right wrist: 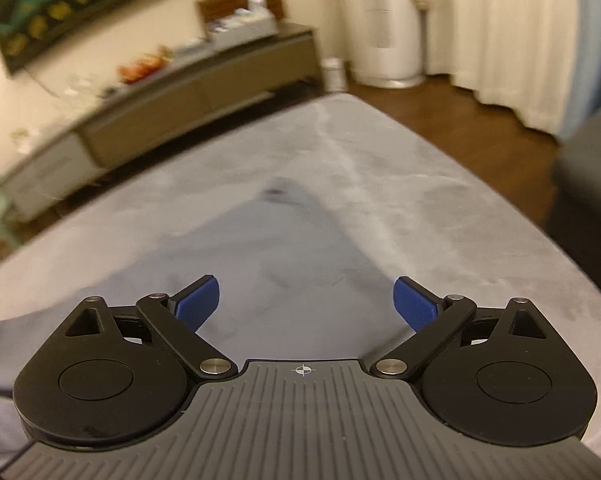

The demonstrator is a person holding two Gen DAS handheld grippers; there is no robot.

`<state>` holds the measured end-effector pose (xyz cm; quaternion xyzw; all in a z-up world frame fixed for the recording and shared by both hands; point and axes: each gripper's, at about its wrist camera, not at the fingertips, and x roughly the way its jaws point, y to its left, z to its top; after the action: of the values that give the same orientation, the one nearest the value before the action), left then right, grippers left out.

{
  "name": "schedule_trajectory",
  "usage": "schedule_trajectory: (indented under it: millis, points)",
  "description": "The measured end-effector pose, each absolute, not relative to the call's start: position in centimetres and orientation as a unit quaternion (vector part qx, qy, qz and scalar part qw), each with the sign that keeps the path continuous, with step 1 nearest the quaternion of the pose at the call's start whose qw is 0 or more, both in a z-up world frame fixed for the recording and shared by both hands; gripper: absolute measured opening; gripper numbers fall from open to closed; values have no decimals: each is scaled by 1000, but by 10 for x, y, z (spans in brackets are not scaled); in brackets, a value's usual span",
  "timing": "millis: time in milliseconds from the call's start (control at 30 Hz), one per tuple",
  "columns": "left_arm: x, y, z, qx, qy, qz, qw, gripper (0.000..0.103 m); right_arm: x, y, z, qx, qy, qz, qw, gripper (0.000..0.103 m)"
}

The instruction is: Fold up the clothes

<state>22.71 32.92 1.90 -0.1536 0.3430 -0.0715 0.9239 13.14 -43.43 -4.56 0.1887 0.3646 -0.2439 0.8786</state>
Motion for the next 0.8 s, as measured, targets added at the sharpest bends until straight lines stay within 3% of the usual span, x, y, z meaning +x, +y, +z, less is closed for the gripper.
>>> schedule_trajectory:
  millis: [167,233,267,333,367,400,467,533,600,633,667,733,800]
  points:
    - [248,284,-21,-94,427,-89,895,54,141,-437,-72,187,438,-216,852,95]
    - [256,284,-31,-92,446,-79,887,53,147,-438,-81,204,452,-195,846,85]
    - [265,286,-36,-94,453,-74,884,53,154,-437,-84,201,456,-186,847,75]
    - [282,289,-44,-98,466,-61,877,44,172,-430,-85,169,454,-181,856,36]
    - [289,292,-46,-97,463,-48,880,35,182,-426,-86,143,452,-186,861,7]
    - [293,294,-47,-89,459,-23,883,34,192,-423,-87,117,450,-190,865,5]
    - [302,299,-48,-80,456,39,885,10,212,-415,-90,66,444,-199,871,5]
    - [305,303,-45,-92,455,84,882,9,226,-411,-93,21,426,-216,878,5]
    - [295,301,-38,-107,451,102,880,18,225,-413,-88,27,410,-217,886,13]
    - [284,298,-31,-117,442,96,884,33,220,-415,-81,39,408,-216,886,18]
    - [269,294,-23,-130,429,85,890,45,207,-416,-67,67,395,-208,892,29]
    - [240,288,-8,-160,405,60,898,54,174,-418,-29,141,354,-183,906,52]
    - [207,287,8,-207,387,25,898,55,133,-414,6,221,303,-147,915,80]
